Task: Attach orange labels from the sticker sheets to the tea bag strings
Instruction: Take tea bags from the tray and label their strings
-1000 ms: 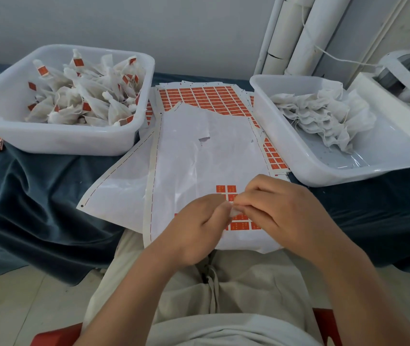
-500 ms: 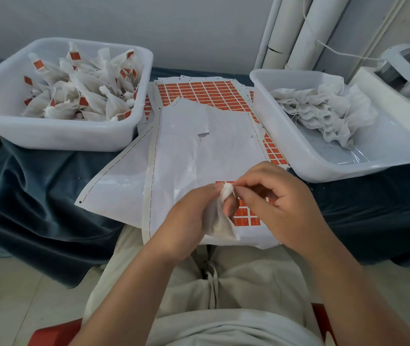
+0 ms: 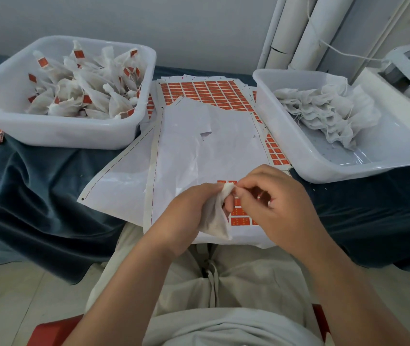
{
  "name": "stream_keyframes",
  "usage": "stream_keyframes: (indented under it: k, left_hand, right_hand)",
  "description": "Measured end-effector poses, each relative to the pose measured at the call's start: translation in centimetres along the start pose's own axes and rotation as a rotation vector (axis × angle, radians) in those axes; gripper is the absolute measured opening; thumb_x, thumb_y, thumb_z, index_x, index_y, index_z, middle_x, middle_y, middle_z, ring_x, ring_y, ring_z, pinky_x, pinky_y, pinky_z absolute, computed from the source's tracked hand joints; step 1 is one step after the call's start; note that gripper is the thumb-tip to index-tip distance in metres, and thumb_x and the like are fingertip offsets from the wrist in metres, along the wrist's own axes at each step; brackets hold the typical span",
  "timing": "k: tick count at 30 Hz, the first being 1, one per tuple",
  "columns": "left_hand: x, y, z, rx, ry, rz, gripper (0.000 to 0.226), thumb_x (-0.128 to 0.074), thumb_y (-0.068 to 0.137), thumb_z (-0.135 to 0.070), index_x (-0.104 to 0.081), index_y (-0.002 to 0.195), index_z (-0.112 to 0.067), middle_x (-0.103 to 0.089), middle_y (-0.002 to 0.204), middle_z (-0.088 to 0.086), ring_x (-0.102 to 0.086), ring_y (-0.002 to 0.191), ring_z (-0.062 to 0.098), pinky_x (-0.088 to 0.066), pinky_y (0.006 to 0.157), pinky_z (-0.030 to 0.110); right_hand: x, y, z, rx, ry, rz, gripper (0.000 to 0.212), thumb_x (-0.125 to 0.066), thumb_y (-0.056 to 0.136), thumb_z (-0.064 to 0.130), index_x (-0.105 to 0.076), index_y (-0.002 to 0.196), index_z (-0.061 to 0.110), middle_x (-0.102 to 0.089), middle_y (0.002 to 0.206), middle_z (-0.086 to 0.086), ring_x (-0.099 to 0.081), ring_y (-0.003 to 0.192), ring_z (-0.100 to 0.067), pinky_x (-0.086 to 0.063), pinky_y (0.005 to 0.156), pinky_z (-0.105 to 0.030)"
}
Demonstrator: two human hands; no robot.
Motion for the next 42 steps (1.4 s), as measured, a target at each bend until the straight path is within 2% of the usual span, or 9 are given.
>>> stream_keyframes:
  k: [3,5,12,17,23,28,34,38,42]
  left_hand:
    - [0.1,0.0,0.3,0.022,-0.181,0.004,0.04,-0.049,0.103,-0.028,-0.079,0.083,-0.01,-0.076,0.093,0.014,-0.073,0.094,0.027,-0.055,0.095,0.043]
    - [-0.9,-0.3,-0.2,-0.003,-0.2,0.123,0.053,-0.039,0.107,-0.024,-0.076,0.069,-0.02,-0.072,0.076,0.001,-0.07,0.075,0.016,-0.054,0.078,0.031]
    - [-2.8,-0.5,-1.1,-0.01,-0.373,0.277,0.037,-0.043,0.097,-0.029,-0.044,0.061,-0.02,-0.037,0.063,-0.003,-0.032,0.061,0.015,-0.034,0.065,0.028]
    - [-3.3,-0.8,-1.1,-0.026,-0.45,0.353,0.037,-0.047,0.092,-0.03,-0.047,0.055,-0.023,-0.04,0.057,-0.005,-0.034,0.06,0.015,-0.04,0.066,0.027]
    - [-2.1,-1.5,-2.6,-0.234,-0.123,0.31,0.042,-0.038,0.095,-0.03,-0.05,0.055,-0.031,-0.047,0.053,-0.012,-0.046,0.059,0.011,-0.046,0.072,0.022]
    - [-1.7,-2.2,-4.2,-0.345,-0.041,0.296,0.036,-0.04,0.092,-0.028,-0.056,0.06,-0.034,-0.044,0.055,-0.012,-0.044,0.053,0.011,-0.043,0.062,0.023]
    - [-1.6,-2.3,-4.3,-0.366,-0.016,0.261,0.04,-0.043,0.09,-0.029,-0.045,0.06,-0.003,-0.043,0.058,-0.012,-0.045,0.053,0.013,-0.045,0.058,0.025]
    - [-1.7,-2.1,-4.9,-0.399,-0.014,0.219,0.037,-0.045,0.094,-0.033,-0.049,0.057,-0.029,-0.041,0.058,-0.001,-0.042,0.058,0.018,-0.038,0.067,0.029]
    - [-1.4,-1.8,-4.6,-0.362,-0.001,0.171,0.039,-0.054,0.09,-0.044,-0.049,0.055,-0.027,-0.041,0.059,0.002,-0.04,0.061,0.023,-0.035,0.072,0.038]
  right_hand:
    - [-1.6,-0.4,-2.4,-0.276,0.317,0.139,0.016,-0.066,0.102,0.019,-0.076,0.092,0.026,-0.075,0.092,0.006,-0.072,0.088,-0.015,-0.058,0.079,-0.029]
    - [-1.9,-0.7,-2.7,-0.328,0.387,0.157,0.016,-0.066,0.102,0.019,-0.077,0.093,0.028,-0.076,0.091,0.006,-0.073,0.087,-0.014,-0.058,0.078,-0.029]
    - [0.1,-0.4,0.8,-0.038,0.04,-0.082,0.007,-0.067,0.091,0.019,-0.073,0.087,0.018,-0.066,0.086,0.01,-0.063,0.082,-0.014,-0.043,0.069,-0.012]
    - [-0.3,-0.6,1.4,-0.04,0.114,-0.064,0.014,-0.068,0.093,0.021,-0.077,0.104,0.021,-0.068,0.096,0.013,-0.067,0.093,-0.014,-0.048,0.073,-0.013]
    - [0.6,-1.4,4.6,0.251,0.036,-0.142,0.021,-0.063,0.098,0.014,-0.081,0.105,0.005,-0.071,0.095,-0.001,-0.067,0.087,-0.009,-0.052,0.077,-0.021]
    - [1.6,-2.6,6.5,0.435,-0.083,-0.285,0.015,-0.07,0.098,0.011,-0.082,0.097,0.002,-0.073,0.09,-0.01,-0.068,0.082,-0.018,-0.053,0.08,-0.025]
    - [2.0,-2.9,6.7,0.427,-0.069,-0.336,0.018,-0.067,0.098,0.01,-0.08,0.089,0.001,-0.072,0.088,-0.01,-0.066,0.084,-0.015,-0.054,0.076,-0.026]
    - [2.4,-2.5,5.6,0.296,-0.019,-0.369,0.013,-0.071,0.095,0.01,-0.079,0.088,0.003,-0.069,0.088,-0.004,-0.065,0.086,-0.008,-0.05,0.079,-0.02]
    - [1.5,-1.8,4.8,0.172,0.093,-0.256,0.01,-0.067,0.094,0.009,-0.074,0.087,0.007,-0.067,0.089,0.004,-0.065,0.087,-0.006,-0.048,0.078,-0.017]
Point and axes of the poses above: each hand's wrist, its own y-axis towards the middle knuckle, its own x-axis out of the back of the hand, z = x × y, the point moved 10 cm from there along y, towards the middle knuckle
